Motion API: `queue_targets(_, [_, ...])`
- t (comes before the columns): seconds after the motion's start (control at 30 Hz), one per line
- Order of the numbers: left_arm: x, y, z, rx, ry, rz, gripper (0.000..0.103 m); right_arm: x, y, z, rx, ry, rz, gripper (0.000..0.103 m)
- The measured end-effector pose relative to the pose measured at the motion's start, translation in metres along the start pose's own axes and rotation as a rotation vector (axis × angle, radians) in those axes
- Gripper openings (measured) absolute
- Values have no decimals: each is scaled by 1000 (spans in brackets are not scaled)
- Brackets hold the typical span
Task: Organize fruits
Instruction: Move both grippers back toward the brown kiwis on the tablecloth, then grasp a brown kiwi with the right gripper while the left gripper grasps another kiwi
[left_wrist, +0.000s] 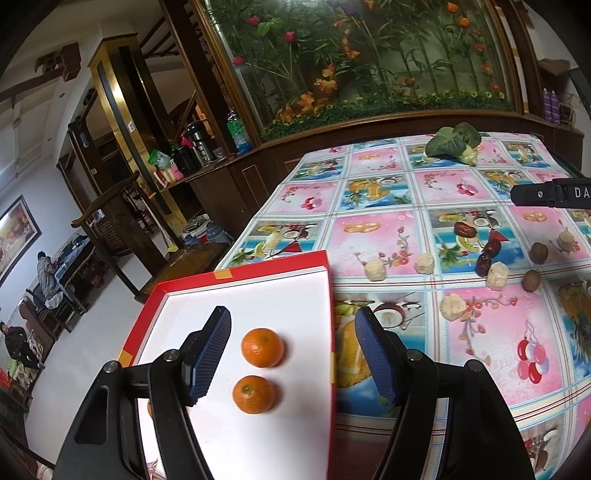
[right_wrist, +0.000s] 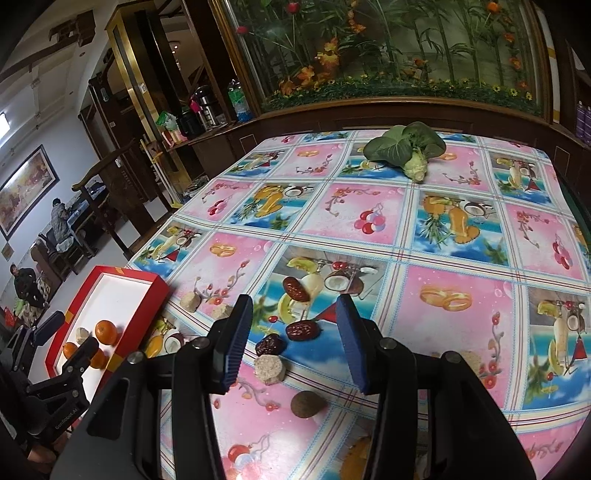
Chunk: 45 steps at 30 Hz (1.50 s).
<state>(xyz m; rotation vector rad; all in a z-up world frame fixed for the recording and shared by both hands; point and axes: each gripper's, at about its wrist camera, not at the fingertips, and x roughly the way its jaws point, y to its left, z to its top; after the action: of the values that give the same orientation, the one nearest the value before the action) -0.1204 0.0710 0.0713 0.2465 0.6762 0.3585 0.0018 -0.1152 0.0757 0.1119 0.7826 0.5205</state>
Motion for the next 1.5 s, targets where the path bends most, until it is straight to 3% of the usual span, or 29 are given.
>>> queue_targets(0.1, [1, -8, -1, 8, 14, -29, 70, -2, -10, 1, 9, 13, 5, 49])
queue_targets(0.33, [17, -40, -5, 25, 130, -215, 71, 2, -55, -4, 92, 122, 32, 49])
queue_targets(0.47, [23, -55, -4, 30, 156, -258, 71, 14, -75, -7, 164, 207, 12, 49])
queue_targets(0.63, [27, -63, -6, 42, 181, -279, 71, 27, -70, -14, 171, 291, 45, 49])
queue_targets(0.87, [14, -95, 5, 95, 169, -378, 71, 40, -59, -20, 127, 284, -17, 47])
queue_targets(1.0, [9, -121, 15, 128, 161, -428, 71, 44, -54, -21, 91, 263, -60, 30])
queue_targets(1.07, [8, -132, 17, 145, 159, -439, 71, 44, -51, -21, 61, 266, -89, 27])
queue_targets(1.3, [20, -159, 21, 149, 215, -515, 70, 31, -70, -14, 171, 244, -76, 27])
queue_targets(1.37, [25, -164, 21, 146, 226, -523, 65, 26, -77, -12, 206, 235, -66, 27])
queue_targets(1.43, [29, -170, 22, 146, 237, -535, 51, 23, -77, -11, 219, 228, -64, 27])
queue_targets(1.5, [32, -171, 24, 136, 232, -548, 50, 20, -76, -10, 220, 219, -54, 27])
